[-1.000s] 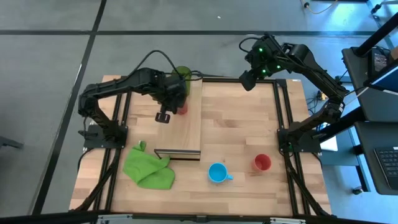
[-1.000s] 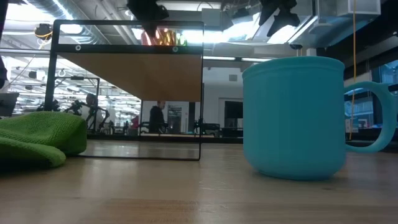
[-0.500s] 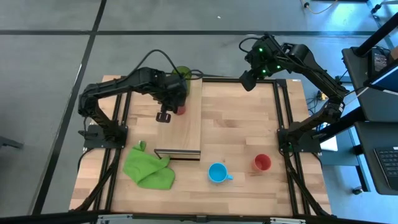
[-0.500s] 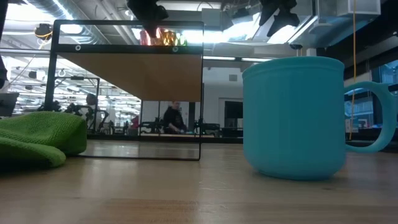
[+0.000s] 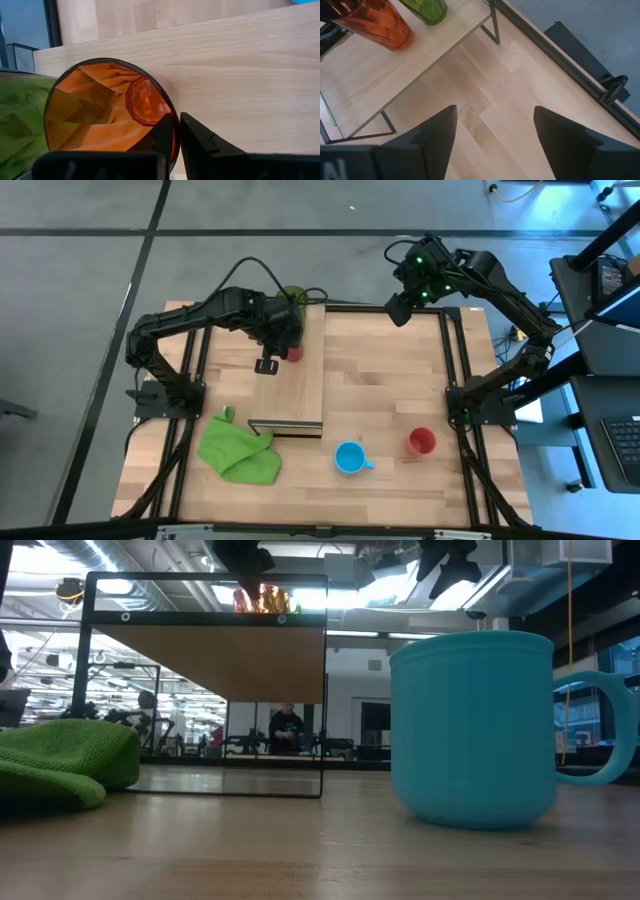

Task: Stack small to large cups/mugs on shelf
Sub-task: Put the red cup on the shelf

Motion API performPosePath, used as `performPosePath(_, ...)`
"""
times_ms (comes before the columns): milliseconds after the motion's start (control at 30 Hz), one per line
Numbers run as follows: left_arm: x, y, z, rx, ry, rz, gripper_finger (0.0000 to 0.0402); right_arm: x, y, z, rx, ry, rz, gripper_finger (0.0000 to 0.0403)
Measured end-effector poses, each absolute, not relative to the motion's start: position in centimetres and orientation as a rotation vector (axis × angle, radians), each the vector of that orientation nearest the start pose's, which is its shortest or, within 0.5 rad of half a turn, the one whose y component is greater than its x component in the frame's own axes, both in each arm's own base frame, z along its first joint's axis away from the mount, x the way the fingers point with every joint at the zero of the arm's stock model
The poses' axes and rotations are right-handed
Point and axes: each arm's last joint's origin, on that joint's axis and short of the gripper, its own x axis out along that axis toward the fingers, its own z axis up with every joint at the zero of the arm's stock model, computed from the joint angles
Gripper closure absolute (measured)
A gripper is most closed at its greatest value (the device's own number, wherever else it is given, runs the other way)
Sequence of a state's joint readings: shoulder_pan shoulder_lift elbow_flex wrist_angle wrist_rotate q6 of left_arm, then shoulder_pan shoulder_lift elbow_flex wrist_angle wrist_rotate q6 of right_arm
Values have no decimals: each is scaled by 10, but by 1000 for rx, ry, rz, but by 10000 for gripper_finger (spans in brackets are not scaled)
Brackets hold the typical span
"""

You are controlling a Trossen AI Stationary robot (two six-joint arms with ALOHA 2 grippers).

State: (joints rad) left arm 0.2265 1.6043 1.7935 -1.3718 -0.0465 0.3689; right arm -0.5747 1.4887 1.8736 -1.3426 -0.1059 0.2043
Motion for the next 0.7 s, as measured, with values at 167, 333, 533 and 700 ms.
performPosePath(167,286,67,383,198,1212,19,376,219,-138,435,509,868,-527,138)
performPosePath(333,286,67,383,182,1210,24,376,219,-138,435,508,868,-526,138)
performPosePath(533,285,67,382,165,1219,31,376,219,-138,435,506,869,-525,138)
performPosePath(700,285,67,382,158,1223,36,376,219,-138,435,506,869,-525,138)
